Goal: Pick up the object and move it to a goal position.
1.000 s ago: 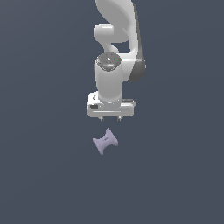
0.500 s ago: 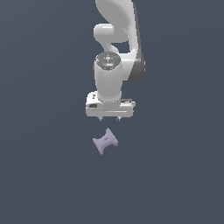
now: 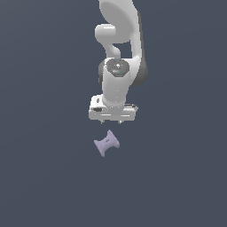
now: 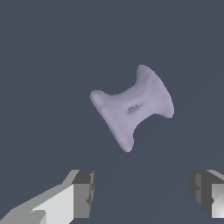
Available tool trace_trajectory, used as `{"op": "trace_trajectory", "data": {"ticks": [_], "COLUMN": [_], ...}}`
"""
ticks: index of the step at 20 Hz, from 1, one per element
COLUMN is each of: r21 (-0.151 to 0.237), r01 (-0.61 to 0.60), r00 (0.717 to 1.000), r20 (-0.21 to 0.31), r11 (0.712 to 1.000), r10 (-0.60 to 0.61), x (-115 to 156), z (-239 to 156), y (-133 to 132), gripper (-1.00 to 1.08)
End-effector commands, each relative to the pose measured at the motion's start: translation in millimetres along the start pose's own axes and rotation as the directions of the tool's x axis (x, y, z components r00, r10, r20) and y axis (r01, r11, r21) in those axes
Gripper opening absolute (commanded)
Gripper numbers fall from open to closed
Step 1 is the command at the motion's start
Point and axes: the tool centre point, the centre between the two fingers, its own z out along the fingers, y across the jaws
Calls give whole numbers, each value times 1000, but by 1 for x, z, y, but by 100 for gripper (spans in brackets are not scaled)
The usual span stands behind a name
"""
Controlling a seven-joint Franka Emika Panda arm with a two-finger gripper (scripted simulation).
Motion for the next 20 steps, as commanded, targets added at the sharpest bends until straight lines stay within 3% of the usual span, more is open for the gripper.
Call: {"op": "trace_trajectory", "data": {"ticks": [1,10,20], "r21": [-37,-213,-395], "r01": [10,69,148], "r00": [1000,997,984], "r20": [1,-6,-28], "r11": [999,975,907], "r10": [-10,-72,-173], "x": [0,-1,0], "z": [6,34,60], "y": [0,-1,-7], "gripper": [68,68,68]}}
